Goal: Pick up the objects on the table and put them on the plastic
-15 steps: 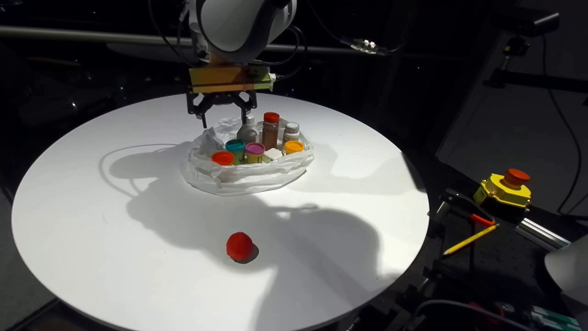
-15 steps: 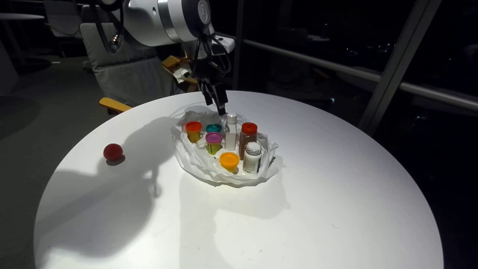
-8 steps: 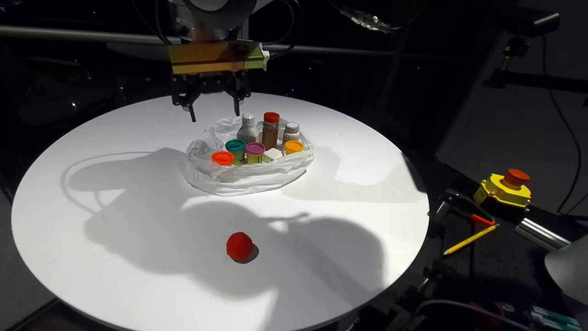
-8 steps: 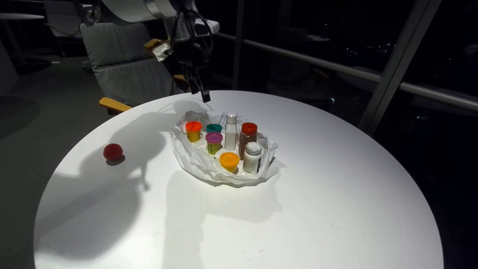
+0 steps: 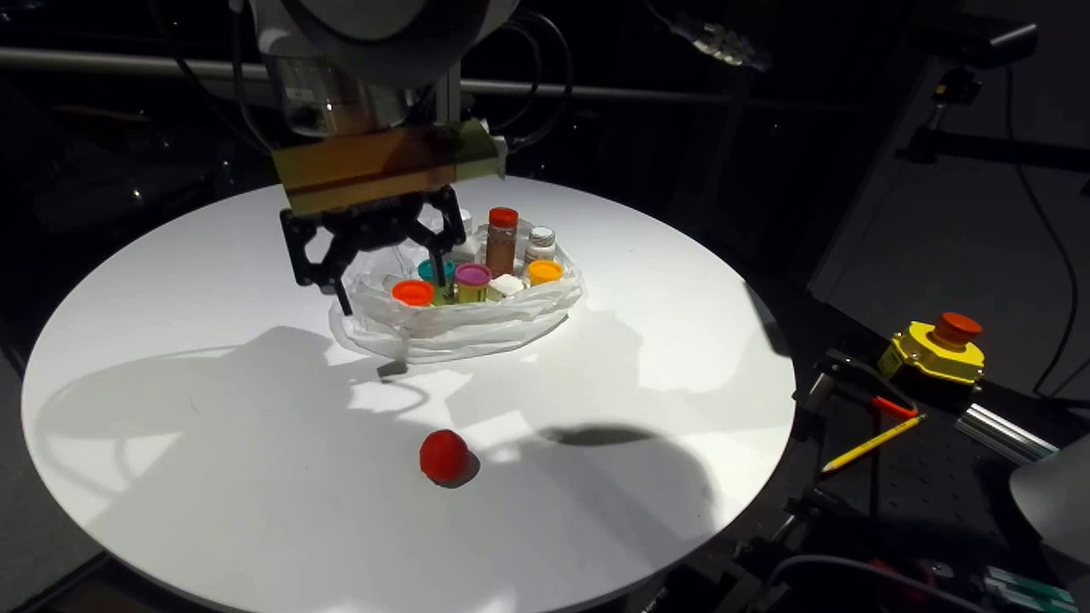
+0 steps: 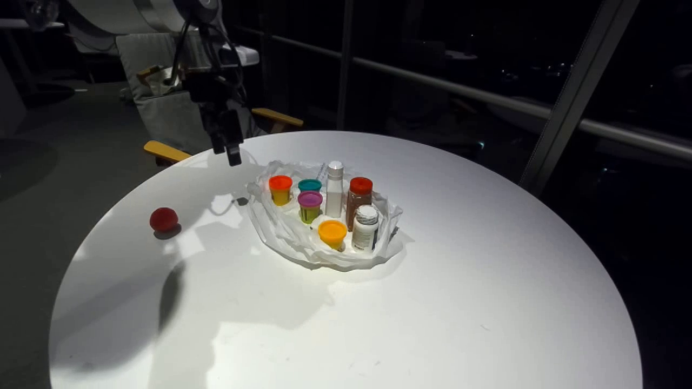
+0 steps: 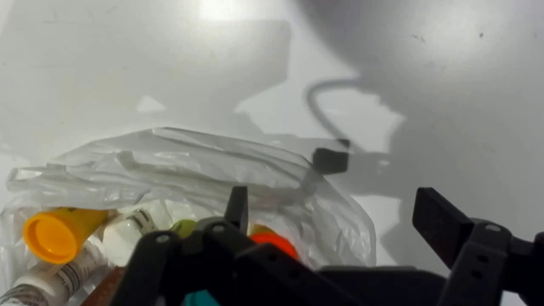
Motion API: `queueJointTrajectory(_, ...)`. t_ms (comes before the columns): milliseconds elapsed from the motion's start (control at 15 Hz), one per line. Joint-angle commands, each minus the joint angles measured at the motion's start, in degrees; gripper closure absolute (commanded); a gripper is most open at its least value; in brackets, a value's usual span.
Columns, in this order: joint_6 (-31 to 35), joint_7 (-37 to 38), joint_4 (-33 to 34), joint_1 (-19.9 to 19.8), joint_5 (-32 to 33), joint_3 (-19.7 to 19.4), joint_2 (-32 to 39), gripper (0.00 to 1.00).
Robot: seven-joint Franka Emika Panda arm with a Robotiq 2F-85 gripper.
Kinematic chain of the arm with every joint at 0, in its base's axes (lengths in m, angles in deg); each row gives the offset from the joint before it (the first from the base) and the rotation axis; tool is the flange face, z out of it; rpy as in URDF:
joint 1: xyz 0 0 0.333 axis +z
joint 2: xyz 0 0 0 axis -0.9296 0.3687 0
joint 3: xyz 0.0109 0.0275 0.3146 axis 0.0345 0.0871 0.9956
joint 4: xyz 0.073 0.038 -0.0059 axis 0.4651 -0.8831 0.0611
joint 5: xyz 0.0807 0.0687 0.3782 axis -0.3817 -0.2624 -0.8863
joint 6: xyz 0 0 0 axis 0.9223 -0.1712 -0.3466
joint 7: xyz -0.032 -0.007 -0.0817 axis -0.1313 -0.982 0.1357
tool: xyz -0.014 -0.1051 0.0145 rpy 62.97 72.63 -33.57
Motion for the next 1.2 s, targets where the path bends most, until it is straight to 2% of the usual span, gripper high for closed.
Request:
queueJointTrajectory(0,5.38,-1.36,-6.24,-0.95,-1.92,1.68,0.57,0.0)
queueJointTrajectory(333,16.8,-2.99,-11.3,0.1,-2.4,2.09,1.51,0.0)
queueJointTrajectory(467,19.25,-2.79,-12.11,0.77,-3.04,2.12,1.71,0.0)
queueJointTrajectory(867,18.83,-4.17,-13.68,0.56,-7.67,5.03,2.15,0.0)
queueJointTrajectory(1133,18.49,-2.69,-14.4,2.29,-8.32,4.27,2.16,0.0)
